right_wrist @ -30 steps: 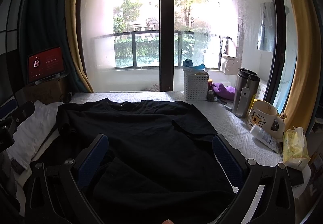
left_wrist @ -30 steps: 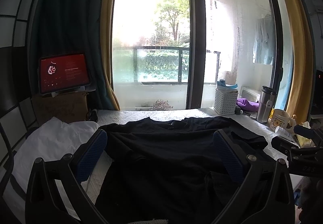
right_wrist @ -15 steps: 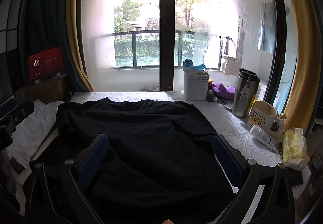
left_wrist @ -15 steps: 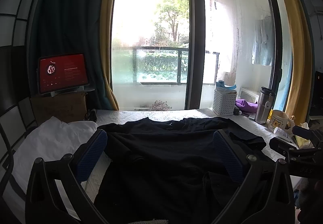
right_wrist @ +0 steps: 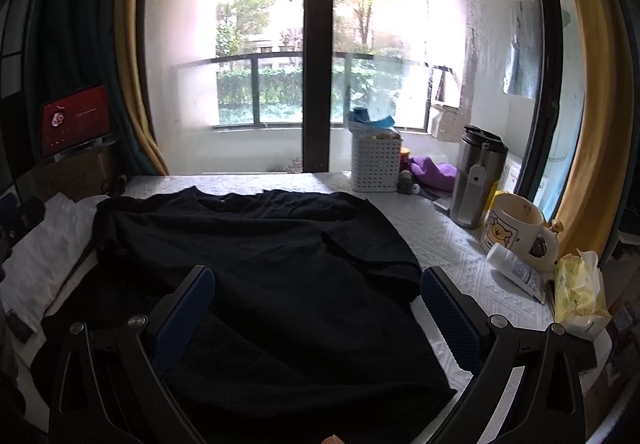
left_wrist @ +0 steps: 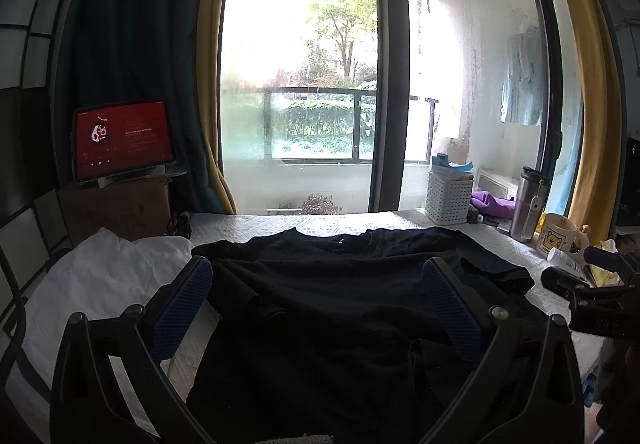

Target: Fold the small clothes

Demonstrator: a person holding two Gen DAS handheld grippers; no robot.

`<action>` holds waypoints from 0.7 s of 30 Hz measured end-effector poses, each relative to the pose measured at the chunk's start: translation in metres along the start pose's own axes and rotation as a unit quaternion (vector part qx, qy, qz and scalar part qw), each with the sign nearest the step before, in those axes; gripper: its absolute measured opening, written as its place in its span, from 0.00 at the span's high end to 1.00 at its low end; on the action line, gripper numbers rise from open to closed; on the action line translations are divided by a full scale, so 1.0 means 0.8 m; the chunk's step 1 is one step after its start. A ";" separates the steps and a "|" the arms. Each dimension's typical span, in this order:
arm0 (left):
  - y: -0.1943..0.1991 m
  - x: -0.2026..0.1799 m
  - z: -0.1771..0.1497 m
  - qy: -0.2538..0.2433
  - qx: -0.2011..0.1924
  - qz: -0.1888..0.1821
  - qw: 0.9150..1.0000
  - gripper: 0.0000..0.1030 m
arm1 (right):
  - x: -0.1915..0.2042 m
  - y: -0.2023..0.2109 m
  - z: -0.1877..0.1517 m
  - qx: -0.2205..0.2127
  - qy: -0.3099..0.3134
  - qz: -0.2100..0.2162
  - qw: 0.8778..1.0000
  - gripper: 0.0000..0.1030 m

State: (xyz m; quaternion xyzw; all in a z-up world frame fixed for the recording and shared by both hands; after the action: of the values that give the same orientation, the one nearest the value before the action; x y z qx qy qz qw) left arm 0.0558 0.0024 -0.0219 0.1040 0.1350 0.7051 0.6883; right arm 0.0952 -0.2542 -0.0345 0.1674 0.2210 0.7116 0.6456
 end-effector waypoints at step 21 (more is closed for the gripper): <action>-0.115 0.033 -0.031 0.012 0.104 0.040 0.994 0.00 | -0.037 -0.199 0.011 0.120 0.037 0.002 0.992 0.10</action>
State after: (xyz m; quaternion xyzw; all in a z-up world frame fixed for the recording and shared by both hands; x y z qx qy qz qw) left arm 0.1335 0.0295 -0.0768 0.1719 0.2111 0.7154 0.6435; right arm 0.2379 -0.2715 -0.1102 0.2176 0.3282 0.6872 0.6105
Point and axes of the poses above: each gripper's, at about its wrist camera, not at the fingertips, and y roughly against the way its jaws point, x to its left, z to its top, the point moved 4 cm from there along -y, roughly the way its jaws point
